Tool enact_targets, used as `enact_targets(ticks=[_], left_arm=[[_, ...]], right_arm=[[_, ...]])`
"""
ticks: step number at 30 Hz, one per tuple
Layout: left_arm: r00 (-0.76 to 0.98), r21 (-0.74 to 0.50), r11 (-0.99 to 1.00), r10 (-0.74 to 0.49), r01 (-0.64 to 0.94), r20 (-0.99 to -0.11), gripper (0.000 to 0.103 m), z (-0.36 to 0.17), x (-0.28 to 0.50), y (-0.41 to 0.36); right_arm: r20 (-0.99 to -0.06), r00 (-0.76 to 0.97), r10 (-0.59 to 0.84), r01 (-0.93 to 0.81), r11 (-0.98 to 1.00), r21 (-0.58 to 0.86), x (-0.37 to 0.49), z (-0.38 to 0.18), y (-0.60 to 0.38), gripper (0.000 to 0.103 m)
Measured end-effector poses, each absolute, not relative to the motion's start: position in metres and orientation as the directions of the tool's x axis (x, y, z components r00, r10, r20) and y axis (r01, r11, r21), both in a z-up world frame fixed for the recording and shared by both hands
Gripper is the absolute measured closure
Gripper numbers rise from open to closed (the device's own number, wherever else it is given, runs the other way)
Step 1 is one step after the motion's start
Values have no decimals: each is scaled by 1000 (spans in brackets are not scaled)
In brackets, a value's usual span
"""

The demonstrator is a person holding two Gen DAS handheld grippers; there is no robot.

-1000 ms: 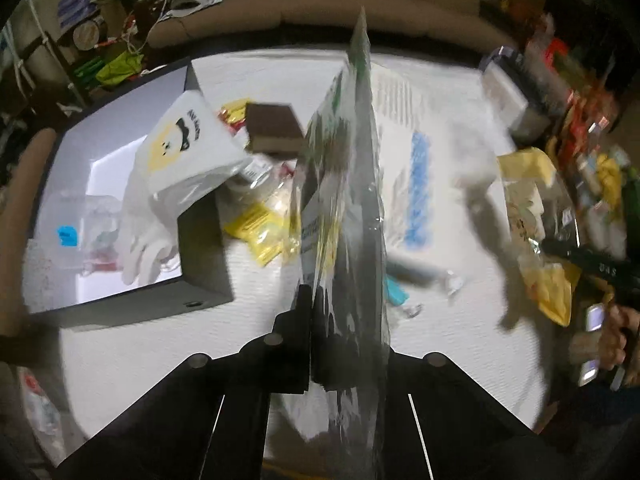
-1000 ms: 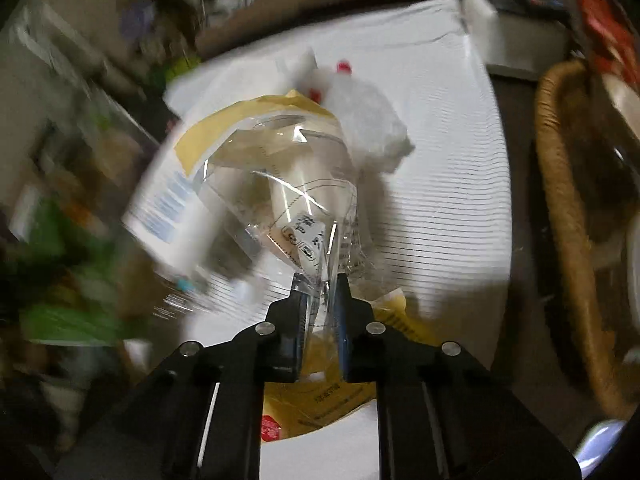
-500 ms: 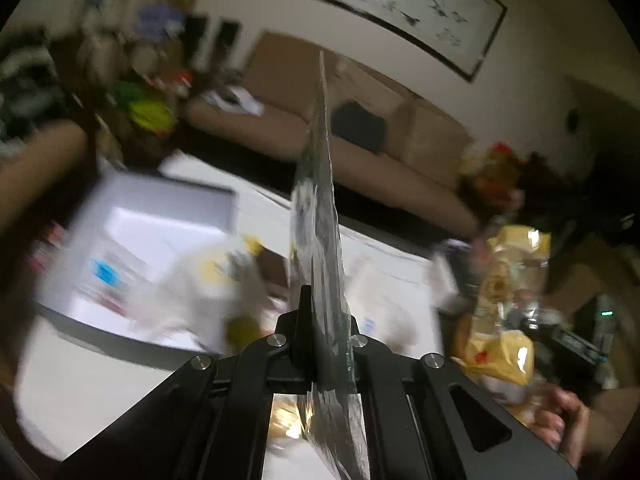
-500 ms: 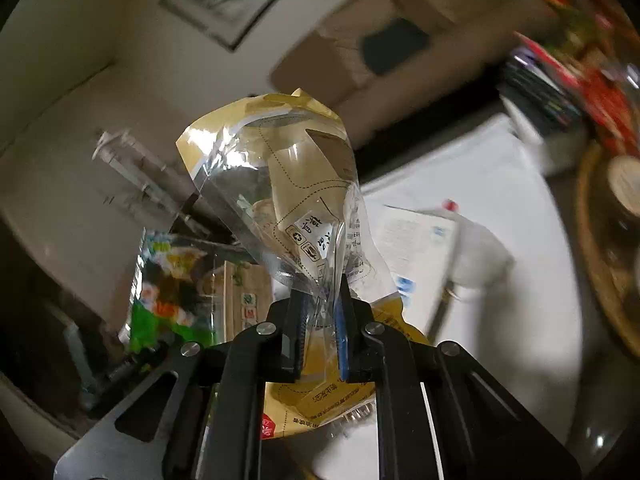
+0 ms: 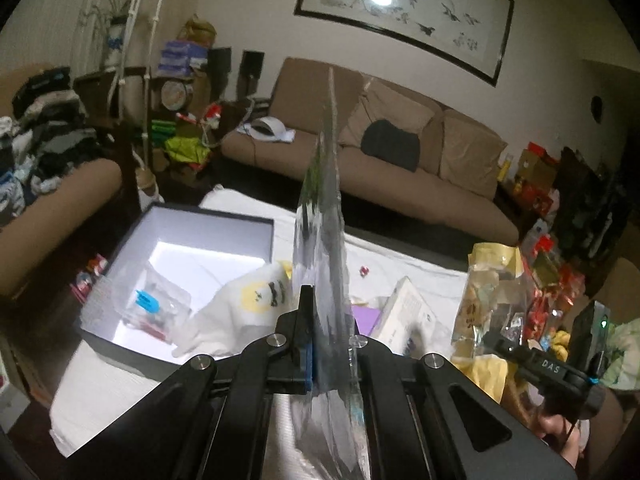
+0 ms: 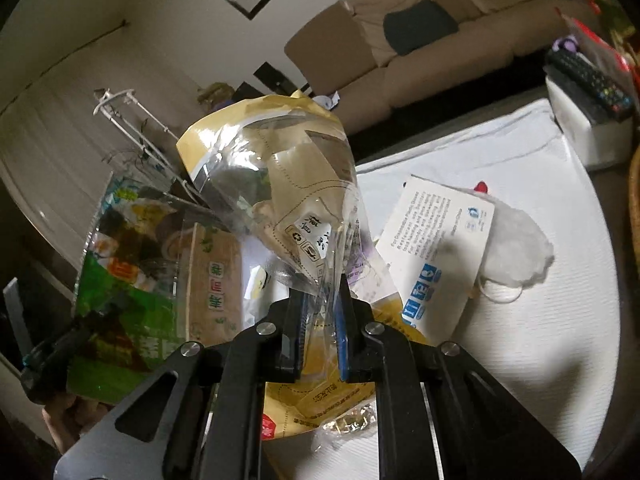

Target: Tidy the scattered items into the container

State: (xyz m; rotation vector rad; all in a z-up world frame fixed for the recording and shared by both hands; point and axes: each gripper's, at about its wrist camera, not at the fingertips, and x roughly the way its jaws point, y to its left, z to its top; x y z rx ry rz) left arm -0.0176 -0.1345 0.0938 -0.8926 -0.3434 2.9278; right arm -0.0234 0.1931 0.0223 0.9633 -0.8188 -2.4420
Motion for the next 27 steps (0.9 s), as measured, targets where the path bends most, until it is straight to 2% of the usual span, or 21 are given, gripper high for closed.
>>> enact_targets(ticks=[5, 11, 17, 22, 27], left_arm=[[-855, -198, -980, 81, 26, -513, 101, 112, -16, -143], [-854, -219, -975, 82, 38, -515, 101, 116, -30, -162], [-873, -199, -970, -29, 143, -487, 101, 120, -31, -186], [-864, -137, -965, -131, 223, -486, 101, 111, -36, -209], [-862, -136, -961, -149, 242, -485, 101, 101, -50, -235]], right_arm=[[-441, -682, -583, 170, -713, 680, -42, 21, 188, 91], [-359, -637, -682, 255, -627, 736, -67, 18, 139, 91], [-395, -525, -754, 301, -599, 742, -99, -5, 62, 91], [-356, -460, -814, 315, -524, 791, -124, -29, 21, 91], [-419, -412, -809, 309, -557, 771, -145, -49, -24, 90]])
